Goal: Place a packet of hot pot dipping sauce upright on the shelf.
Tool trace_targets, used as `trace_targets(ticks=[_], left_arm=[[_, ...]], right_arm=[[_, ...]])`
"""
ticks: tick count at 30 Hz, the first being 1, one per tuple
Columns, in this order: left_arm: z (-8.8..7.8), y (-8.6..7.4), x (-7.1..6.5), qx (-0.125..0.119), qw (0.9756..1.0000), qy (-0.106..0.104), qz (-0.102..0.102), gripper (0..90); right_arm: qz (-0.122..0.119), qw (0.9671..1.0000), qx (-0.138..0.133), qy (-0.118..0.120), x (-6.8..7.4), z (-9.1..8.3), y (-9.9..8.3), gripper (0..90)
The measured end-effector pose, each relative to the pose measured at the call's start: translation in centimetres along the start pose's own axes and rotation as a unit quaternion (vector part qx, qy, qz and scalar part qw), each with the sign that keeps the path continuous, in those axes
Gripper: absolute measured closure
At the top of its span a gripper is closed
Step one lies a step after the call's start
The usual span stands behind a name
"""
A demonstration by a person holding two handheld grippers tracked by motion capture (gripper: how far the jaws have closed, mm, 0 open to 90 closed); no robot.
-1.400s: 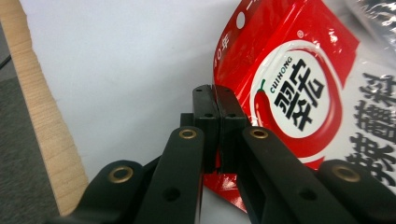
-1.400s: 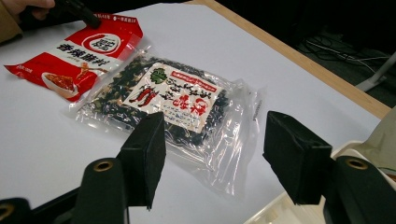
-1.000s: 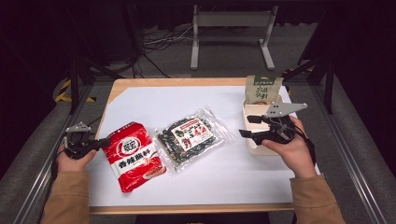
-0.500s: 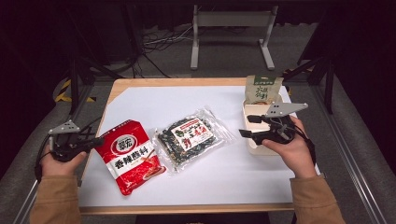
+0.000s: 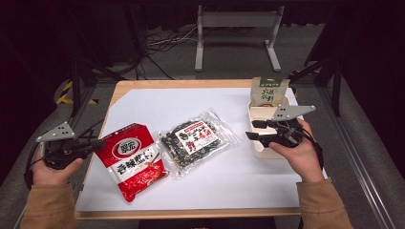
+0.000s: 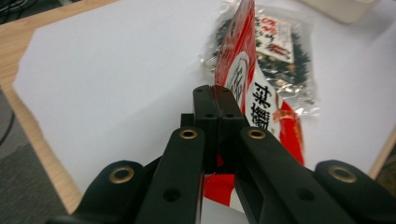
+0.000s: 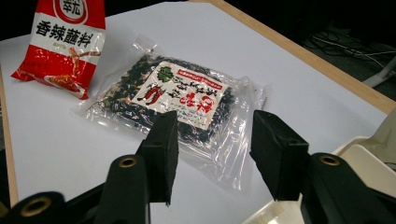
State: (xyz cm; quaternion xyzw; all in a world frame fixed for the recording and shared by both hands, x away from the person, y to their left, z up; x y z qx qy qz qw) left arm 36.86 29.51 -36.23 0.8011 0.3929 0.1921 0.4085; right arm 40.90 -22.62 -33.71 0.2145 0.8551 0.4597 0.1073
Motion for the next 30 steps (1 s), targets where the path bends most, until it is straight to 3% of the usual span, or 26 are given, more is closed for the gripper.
trace_targets(ticks=[8, 19, 24, 30], left_arm=[[-2.2, 1.1, -1.9, -0.009, 0.9993, -0.027, 0.025, 90.0], [-3.3, 2.3, -4.2, -0.033, 0.9961, -0.055, 0.061, 90.0], [-3.8, 3.0, -5.3, -0.053, 0.9927, -0.072, 0.081, 90.0], [-3.9, 3.4, -5.9, -0.051, 0.9917, -0.076, 0.090, 90.0]], right_arm=[[-0.001, 1.0000, -0.004, -0.005, -0.1, -0.1, 0.0, 52.0], [0.000, 1.0000, -0.005, -0.003, 0.0, 0.0, 0.0, 50.9], [0.001, 0.9997, -0.017, 0.015, 0.4, 0.2, 0.3, 51.0], [-0.004, 0.9994, -0.015, 0.030, 1.1, 0.9, 0.7, 50.9]])
Point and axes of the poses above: each handheld gripper's, and its own axes: z roughly forward along the jaws, y roughly out of its top, x roughly to its left, the point moved 5 cm from there along z, roughly forward along the jaws, and after that the axes turned 8 degrees about y, right-handed, at the moved point
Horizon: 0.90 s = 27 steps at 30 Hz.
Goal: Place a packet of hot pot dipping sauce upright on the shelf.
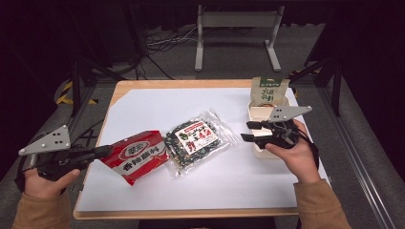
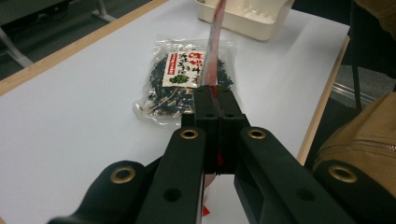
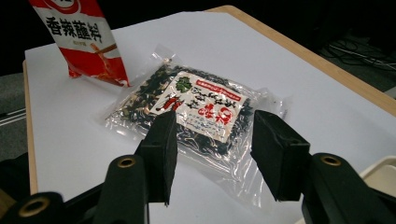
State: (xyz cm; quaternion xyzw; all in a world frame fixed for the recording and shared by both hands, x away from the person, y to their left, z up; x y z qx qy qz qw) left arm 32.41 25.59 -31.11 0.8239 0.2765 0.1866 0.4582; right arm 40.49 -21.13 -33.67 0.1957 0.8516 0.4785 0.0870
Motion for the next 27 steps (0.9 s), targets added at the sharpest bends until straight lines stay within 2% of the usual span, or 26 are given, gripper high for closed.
trace_targets(ticks=[4, 5, 6, 7, 9, 12, 15, 21, 23, 27], left_arm=[[0.0, 0.4, -0.2, -0.009, 0.9999, -0.006, 0.004, 90.0], [0.0, 0.5, -0.3, -0.011, 0.9999, -0.009, 0.003, 90.0], [0.0, 0.6, -0.4, -0.012, 0.9999, -0.011, 0.002, 90.0], [0.0, 0.8, -0.6, -0.015, 0.9998, -0.014, 0.004, 90.0], [-0.1, 1.0, -0.7, -0.016, 0.9997, -0.016, 0.007, 90.0], [-0.1, 1.5, -1.1, -0.022, 0.9994, -0.022, 0.011, 90.0], [0.2, 2.1, -1.7, -0.017, 0.9992, -0.028, 0.023, 90.0], [0.9, 3.1, -2.6, -0.018, 0.9984, -0.040, 0.036, 90.0], [1.3, 3.7, -3.1, -0.020, 0.9977, -0.051, 0.041, 90.0], [1.9, 4.5, -3.6, -0.021, 0.9967, -0.061, 0.049, 90.0]], right_arm=[[-0.001, 0.9998, 0.001, 0.018, 0.6, 0.9, 0.1, 51.0], [0.001, 0.9995, -0.004, 0.030, 0.8, 1.2, 0.2, 51.0], [0.003, 0.9985, -0.014, 0.054, 1.5, 1.7, 0.5, 50.9], [0.001, 0.9979, -0.015, 0.063, 1.9, 2.1, 0.7, 50.9], [-0.002, 0.9976, -0.015, 0.068, 2.2, 2.3, 0.8, 50.7], [-0.014, 0.9960, -0.012, 0.088, 3.4, 3.5, 1.4, 50.1], [-0.021, 0.9938, -0.004, 0.109, 4.6, 4.6, 1.7, 52.3], [-0.036, 0.9911, 0.003, 0.128, 5.8, 6.7, 2.5, 51.6], [-0.044, 0.9899, 0.005, 0.134, 6.2, 7.4, 2.8, 50.9], [-0.052, 0.9881, 0.007, 0.145, 6.8, 8.3, 3.2, 52.4]])
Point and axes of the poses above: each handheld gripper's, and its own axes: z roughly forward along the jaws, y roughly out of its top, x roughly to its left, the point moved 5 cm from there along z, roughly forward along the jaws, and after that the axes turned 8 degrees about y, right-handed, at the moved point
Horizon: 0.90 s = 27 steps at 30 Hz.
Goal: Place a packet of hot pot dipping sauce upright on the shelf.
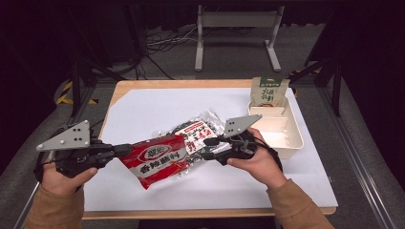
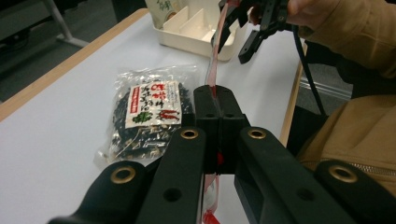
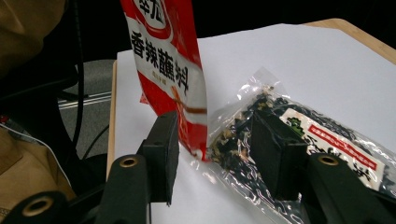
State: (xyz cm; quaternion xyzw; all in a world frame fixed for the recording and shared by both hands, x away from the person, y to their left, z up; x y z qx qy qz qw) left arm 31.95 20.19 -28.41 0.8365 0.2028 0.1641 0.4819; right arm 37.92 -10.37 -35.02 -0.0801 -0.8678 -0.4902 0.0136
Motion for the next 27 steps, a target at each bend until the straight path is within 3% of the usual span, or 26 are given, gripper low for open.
trace_targets(ticks=[17, 27], left_arm=[[3.6, 2.9, -1.4, -0.014, 0.9984, -0.044, 0.034, 90.0], [4.5, 3.2, -1.7, -0.022, 0.9974, -0.054, 0.042, 90.0]], right_arm=[[-0.012, 0.9999, -0.009, 0.005, 0.7, 0.1, 0.0, 52.0], [-0.017, 0.9995, 0.017, 0.019, 0.6, 0.9, -0.7, 59.8]])
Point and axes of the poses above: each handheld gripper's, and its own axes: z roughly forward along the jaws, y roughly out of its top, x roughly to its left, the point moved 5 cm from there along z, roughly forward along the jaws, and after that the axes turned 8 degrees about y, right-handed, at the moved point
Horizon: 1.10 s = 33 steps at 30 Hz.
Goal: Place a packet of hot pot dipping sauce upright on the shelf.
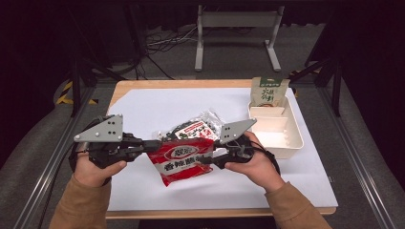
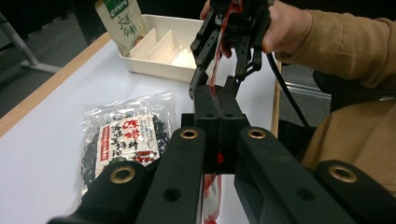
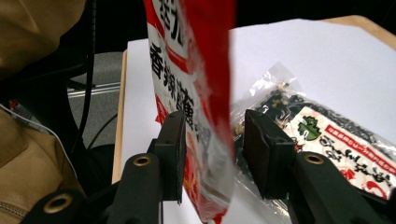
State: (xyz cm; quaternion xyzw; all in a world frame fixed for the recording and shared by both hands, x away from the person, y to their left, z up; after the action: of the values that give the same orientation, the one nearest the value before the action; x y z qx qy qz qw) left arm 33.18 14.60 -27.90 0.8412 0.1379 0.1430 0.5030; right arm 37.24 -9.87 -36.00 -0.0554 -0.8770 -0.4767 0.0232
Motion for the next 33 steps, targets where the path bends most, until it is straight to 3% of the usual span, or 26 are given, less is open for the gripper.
trace_targets(ticks=[8, 16, 27, 33], left_arm=[[0.2, -0.1, 0.0, -0.002, 1.0000, -0.003, 0.002, 90.0], [0.1, -0.1, 0.1, -0.001, 1.0000, 0.001, 0.001, 90.0], [0.1, -0.3, 0.6, -0.014, 0.9997, 0.004, -0.019, 90.0], [-0.2, -0.1, 0.8, -0.025, 0.9990, 0.022, -0.032, 90.0]], right_arm=[[0.006, 0.9999, 0.004, 0.014, -0.5, 1.5, -0.8, 65.4], [-0.005, 0.9991, 0.015, 0.040, -0.6, 2.3, -1.4, 83.0], [-0.004, 0.9991, 0.014, 0.041, -0.7, 2.0, -1.3, 85.6], [-0.006, 0.9993, 0.001, 0.036, -0.5, 1.4, -0.9, 86.0]])
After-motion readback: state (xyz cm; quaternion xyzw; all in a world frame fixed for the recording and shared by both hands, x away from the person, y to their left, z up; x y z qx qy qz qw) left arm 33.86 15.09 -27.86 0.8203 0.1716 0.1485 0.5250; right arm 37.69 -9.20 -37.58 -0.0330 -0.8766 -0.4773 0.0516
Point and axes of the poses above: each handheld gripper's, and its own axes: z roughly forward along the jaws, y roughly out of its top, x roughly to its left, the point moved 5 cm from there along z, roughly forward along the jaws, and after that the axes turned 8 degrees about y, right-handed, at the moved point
